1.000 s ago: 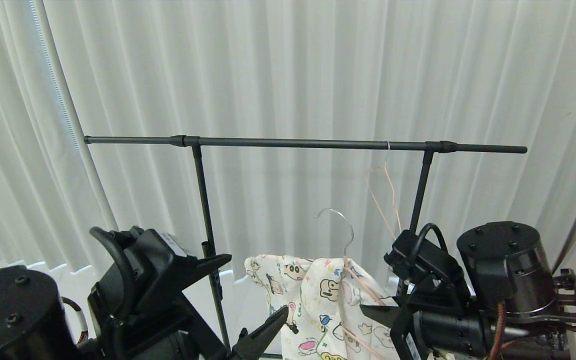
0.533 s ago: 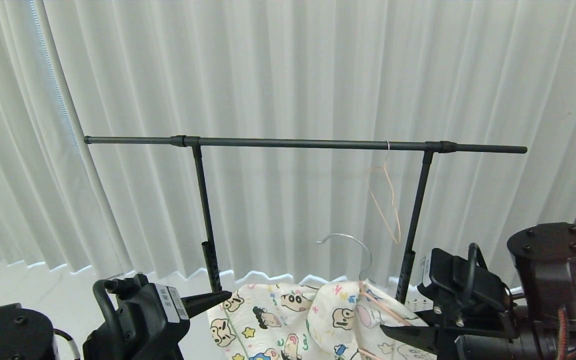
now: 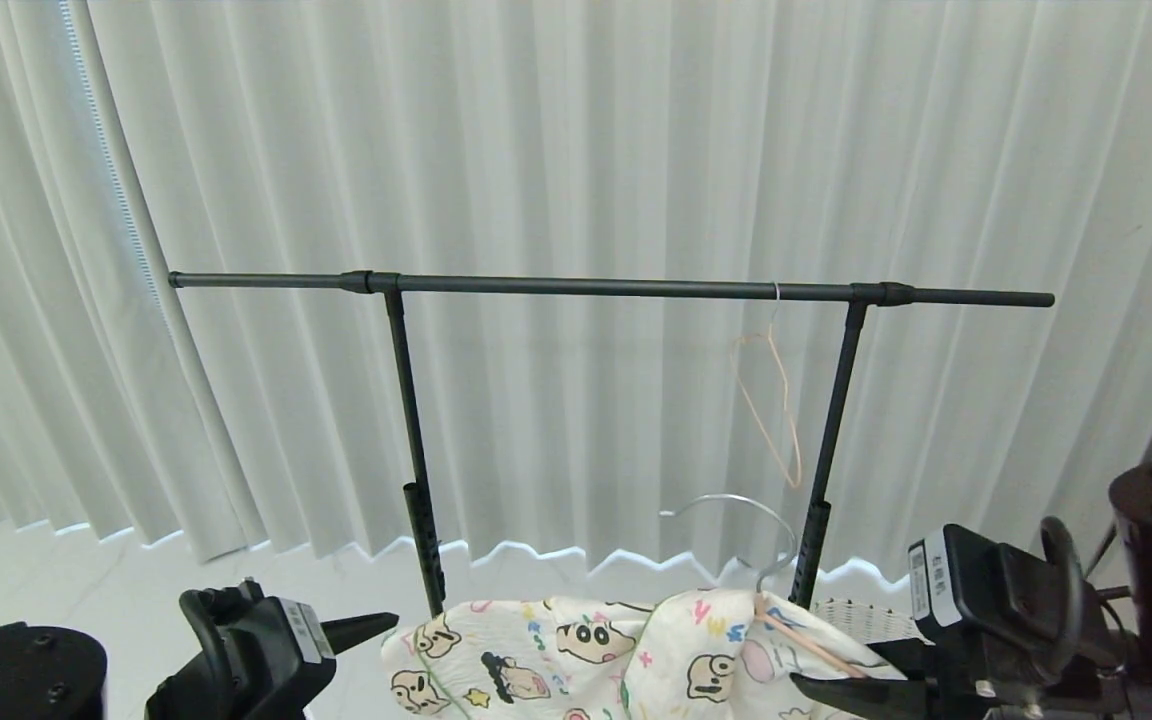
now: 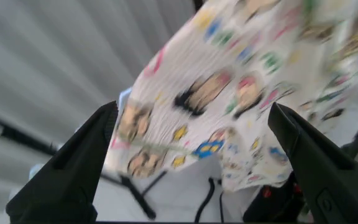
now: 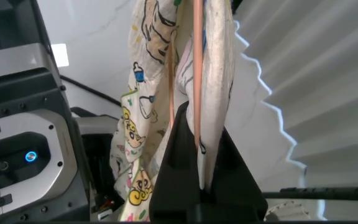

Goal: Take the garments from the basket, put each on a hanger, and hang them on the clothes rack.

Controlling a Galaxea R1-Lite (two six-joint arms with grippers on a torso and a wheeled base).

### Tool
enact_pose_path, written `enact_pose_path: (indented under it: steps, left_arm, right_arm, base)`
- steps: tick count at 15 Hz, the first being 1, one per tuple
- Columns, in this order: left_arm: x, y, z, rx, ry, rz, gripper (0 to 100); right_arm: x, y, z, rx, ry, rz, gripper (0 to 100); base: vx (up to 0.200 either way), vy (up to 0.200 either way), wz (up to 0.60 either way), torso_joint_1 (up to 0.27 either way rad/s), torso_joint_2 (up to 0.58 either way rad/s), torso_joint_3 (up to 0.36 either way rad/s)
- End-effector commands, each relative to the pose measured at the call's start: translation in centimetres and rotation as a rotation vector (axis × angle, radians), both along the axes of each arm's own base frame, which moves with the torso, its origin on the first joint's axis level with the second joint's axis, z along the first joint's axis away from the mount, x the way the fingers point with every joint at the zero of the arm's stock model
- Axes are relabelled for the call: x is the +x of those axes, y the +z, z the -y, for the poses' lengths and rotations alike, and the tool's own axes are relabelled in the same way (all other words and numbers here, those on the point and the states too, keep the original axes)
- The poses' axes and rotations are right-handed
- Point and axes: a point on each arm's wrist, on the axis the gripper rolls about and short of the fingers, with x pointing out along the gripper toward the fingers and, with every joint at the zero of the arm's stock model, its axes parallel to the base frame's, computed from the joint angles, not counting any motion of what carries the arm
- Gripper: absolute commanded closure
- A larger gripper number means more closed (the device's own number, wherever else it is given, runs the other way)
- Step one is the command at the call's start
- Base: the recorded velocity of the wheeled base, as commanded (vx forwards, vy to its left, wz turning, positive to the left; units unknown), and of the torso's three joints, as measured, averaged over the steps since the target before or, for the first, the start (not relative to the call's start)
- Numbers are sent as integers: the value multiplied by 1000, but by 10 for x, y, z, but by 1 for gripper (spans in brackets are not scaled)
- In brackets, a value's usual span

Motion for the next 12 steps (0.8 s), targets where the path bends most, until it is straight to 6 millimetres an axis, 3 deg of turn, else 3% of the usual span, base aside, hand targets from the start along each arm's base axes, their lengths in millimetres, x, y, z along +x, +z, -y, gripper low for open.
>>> enact_pose_path:
  steps: [1,4,7,12]
  left_arm:
    - [-2,-12,-14,27,76,-50,0]
    - [11,-22,-21,-28,234,-189,0]
    - [21,-17,-16,-98,279,-225,0]
    - [35,-21,-26,-111,387,-258,0]
  right_arm:
    - [-3,8,4,32,6,25,100]
    - [-5,19,5,70,9,56,100]
    - [-5,23,5,84,10,67,100]
    - [-7,28,8,104,12,84,100]
  base:
    - [0,0,0,0,0,0]
    - [0,0,0,0,0,0]
    - [0,0,0,0,0,0]
    - [0,0,0,0,0,0]
